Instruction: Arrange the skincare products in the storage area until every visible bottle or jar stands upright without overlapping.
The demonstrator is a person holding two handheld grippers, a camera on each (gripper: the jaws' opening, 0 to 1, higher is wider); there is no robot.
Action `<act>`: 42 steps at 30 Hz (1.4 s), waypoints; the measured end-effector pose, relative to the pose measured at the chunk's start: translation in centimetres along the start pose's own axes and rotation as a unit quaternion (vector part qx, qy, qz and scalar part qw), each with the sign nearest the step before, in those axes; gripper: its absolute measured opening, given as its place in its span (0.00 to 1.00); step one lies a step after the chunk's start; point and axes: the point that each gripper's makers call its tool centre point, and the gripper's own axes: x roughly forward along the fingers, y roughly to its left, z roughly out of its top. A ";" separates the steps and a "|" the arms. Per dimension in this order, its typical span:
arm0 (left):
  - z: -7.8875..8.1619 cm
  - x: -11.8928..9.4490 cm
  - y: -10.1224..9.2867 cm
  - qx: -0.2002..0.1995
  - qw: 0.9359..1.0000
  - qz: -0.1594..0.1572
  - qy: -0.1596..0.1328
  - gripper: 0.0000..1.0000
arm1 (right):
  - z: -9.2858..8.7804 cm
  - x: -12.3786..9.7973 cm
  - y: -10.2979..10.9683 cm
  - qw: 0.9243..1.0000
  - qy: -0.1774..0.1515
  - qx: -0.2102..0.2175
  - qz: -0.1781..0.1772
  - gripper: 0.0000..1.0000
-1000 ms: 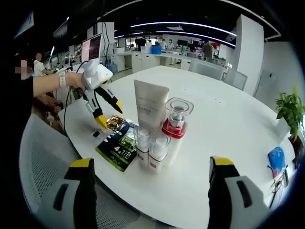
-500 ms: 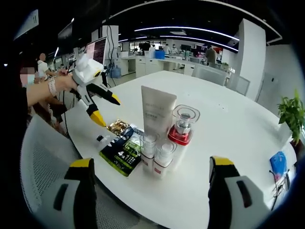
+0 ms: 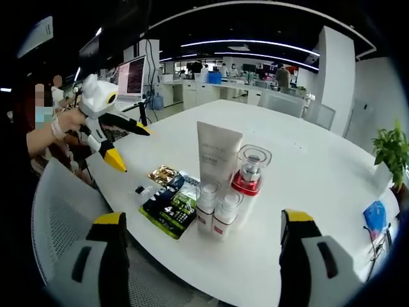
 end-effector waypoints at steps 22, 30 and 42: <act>-0.5 -5.2 -1.5 -0.039 0.996 0.070 -0.050 0.97 | -0.5 -1.7 0.6 1.000 -0.020 0.017 -0.013 1.00; -1.4 -6.9 -1.5 -0.052 0.993 0.099 -0.047 0.97 | -0.4 -1.9 0.8 1.000 -0.016 0.011 -0.012 1.00; -1.9 -7.4 -2.0 -0.075 0.989 0.117 -0.056 0.97 | -0.4 -2.1 0.8 1.000 -0.014 0.007 -0.011 1.00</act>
